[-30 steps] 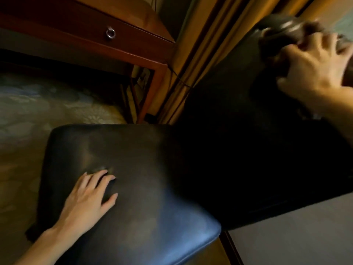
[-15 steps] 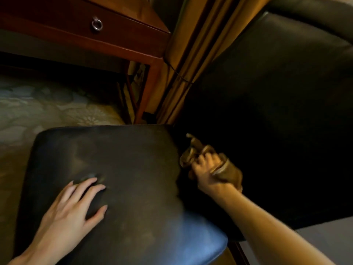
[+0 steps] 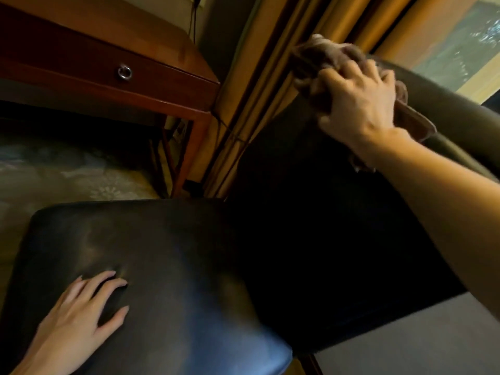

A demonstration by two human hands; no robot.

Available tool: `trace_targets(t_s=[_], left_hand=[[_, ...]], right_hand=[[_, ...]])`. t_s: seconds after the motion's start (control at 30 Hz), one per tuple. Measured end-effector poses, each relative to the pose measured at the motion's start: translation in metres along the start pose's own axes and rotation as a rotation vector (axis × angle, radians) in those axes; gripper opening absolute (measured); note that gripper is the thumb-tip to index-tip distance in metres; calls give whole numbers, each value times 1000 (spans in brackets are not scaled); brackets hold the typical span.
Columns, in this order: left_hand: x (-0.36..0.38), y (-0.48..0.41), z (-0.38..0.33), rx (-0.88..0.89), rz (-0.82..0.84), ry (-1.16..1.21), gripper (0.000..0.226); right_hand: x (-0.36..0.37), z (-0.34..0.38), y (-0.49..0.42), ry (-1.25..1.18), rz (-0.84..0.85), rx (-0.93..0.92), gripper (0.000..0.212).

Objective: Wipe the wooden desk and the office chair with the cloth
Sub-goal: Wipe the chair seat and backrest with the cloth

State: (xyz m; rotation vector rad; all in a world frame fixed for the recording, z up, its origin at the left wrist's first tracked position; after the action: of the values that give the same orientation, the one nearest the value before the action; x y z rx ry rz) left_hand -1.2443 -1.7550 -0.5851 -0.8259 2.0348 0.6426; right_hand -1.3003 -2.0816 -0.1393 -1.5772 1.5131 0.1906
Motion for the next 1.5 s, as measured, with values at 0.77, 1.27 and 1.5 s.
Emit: trace_targets(t_s=[0.77,1.27,1.5], left_hand=[[-61,-83,-44,75,-155,-137,52],[-12,-110,16,-19,-115,-371,81],[-11,-119,18,-20,-155,-360,83]], right_hand=[[105,141,90,-149,97,-235,63],[136,19,-60,170,188,163,62],[181,98,17,57,-79,-49,20]])
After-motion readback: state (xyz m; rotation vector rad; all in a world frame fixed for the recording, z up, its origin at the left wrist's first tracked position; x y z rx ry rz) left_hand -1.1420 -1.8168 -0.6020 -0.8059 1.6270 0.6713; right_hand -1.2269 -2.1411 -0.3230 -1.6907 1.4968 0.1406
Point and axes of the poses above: each hand's wrist, its own y-axis away from the middle knuckle, its own x-axis out of the palm, z = x × y, the point moved 6 cm from there along -y, towards the middle knuckle
